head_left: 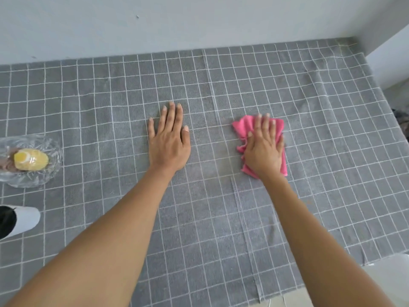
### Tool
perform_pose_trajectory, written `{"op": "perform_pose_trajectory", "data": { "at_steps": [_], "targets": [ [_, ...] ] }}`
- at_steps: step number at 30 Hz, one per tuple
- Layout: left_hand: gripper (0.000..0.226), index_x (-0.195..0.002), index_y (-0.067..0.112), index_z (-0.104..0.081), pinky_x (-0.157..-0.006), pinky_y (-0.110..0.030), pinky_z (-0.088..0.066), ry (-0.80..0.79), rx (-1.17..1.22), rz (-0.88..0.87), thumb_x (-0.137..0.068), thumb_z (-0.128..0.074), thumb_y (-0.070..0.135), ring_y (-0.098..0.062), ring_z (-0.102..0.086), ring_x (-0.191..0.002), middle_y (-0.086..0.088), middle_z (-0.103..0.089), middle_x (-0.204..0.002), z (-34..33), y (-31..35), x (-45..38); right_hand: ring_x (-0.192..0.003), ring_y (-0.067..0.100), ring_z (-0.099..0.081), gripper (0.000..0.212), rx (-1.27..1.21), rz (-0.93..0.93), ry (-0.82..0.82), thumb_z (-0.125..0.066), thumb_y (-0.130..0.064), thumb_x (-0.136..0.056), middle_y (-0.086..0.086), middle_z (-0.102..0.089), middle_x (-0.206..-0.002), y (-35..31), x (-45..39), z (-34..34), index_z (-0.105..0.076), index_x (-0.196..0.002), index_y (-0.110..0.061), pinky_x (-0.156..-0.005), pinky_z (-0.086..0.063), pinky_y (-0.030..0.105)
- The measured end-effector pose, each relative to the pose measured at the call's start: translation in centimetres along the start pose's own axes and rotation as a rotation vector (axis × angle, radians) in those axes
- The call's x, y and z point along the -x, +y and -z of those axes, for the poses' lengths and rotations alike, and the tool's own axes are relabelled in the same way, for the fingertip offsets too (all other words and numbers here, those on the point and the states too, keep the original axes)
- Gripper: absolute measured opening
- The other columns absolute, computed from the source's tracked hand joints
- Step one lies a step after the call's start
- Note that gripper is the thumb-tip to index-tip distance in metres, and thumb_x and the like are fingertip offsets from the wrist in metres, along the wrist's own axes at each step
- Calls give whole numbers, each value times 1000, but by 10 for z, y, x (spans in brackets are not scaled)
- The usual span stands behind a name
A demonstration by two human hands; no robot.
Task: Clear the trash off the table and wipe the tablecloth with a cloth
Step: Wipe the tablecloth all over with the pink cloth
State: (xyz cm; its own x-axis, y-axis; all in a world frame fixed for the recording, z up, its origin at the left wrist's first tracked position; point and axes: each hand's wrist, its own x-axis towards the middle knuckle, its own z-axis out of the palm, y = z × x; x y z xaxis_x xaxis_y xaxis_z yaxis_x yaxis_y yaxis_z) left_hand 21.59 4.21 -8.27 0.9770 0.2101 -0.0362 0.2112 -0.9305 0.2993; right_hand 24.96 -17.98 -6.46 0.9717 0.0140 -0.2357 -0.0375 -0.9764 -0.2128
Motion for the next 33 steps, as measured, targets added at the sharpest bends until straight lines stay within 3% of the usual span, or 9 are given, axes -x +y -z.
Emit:
{"op": "perform_pose_trajectory", "data": {
  "at_steps": [4, 9, 12, 14, 16, 22, 27, 31, 33],
  "targets": [
    [54, -153, 22, 0, -119, -45, 5, 3, 1, 2, -102, -13, 36, -13, 6, -147, 3, 3, -161, 0, 0, 0, -147, 20, 13, 54, -88, -161, 56, -12, -33, -104, 2, 9, -161, 30, -14, 14, 1, -154, -18, -119, 6, 48],
    [54, -153, 21, 0, -119, -45, 5, 16, -17, 12, -102, -13, 35, -13, 5, -147, 4, 3, -161, -2, 1, 1, -147, 18, 11, 55, -149, -224, 106, -14, -33, -103, 0, 6, -161, 7, -7, 6, -3, -154, -19, -118, 8, 49],
    [54, -153, 21, 0, -118, -44, 6, 19, -20, 17, -102, -14, 35, -13, 5, -147, 4, 3, -161, -2, 2, -1, -146, 19, 13, 60, -91, 60, 11, -8, -41, -98, -2, 8, -160, -35, 5, 1, 0, -154, -21, -117, 10, 48],
    [55, -153, 21, 0, -118, -44, 5, 21, -30, 17, -102, -15, 35, -13, 5, -147, 4, 3, -161, -2, 2, -1, -147, 16, 11, 57, -80, 305, -48, -15, -38, -101, -4, 4, -160, -66, 16, -7, -4, -154, -21, -118, 9, 46],
    [55, -153, 21, -1, -118, -44, 5, 26, -30, 14, -102, -16, 34, -12, 4, -148, 4, 2, -161, -2, 3, -1, -148, 12, 7, 53, -75, 394, -46, -21, -34, -104, -7, -2, -161, -73, 18, -11, -8, -154, -23, -119, 6, 44],
    [54, -153, 22, -1, -118, -43, 7, 21, -21, 18, -102, -15, 35, -12, 4, -148, 4, 3, -161, -2, 2, 0, -148, 15, 7, 52, -79, 132, 30, -15, -34, -104, -5, -3, -161, -41, -13, -2, -7, -154, -22, -119, 9, 43],
    [55, -153, 21, -1, -118, -43, 7, 22, -4, 15, -102, -17, 34, -12, 4, -147, 4, 2, -161, -1, 3, 1, -148, 17, 10, 62, -32, 347, -30, -12, -40, -95, -8, -5, -161, -61, 5, -6, -9, -154, -23, -118, 11, 45],
    [55, -153, 21, -1, -118, -43, 6, 18, -9, 17, -102, -17, 34, -11, 4, -147, 4, 2, -161, -1, 3, 0, -147, 15, 12, 52, -56, 180, 39, -17, -33, -104, -11, -7, -160, -53, -6, -5, -9, -154, -24, -118, 12, 45],
    [55, -153, 21, -2, -118, -43, 5, 21, -10, 17, -102, -17, 34, -11, 4, -147, 4, 2, -161, 0, 3, 0, -147, 15, 12, 52, -74, 205, 34, -19, -33, -104, -8, -6, -161, -65, -1, -9, -10, -154, -23, -118, 13, 43]
  ]
}}
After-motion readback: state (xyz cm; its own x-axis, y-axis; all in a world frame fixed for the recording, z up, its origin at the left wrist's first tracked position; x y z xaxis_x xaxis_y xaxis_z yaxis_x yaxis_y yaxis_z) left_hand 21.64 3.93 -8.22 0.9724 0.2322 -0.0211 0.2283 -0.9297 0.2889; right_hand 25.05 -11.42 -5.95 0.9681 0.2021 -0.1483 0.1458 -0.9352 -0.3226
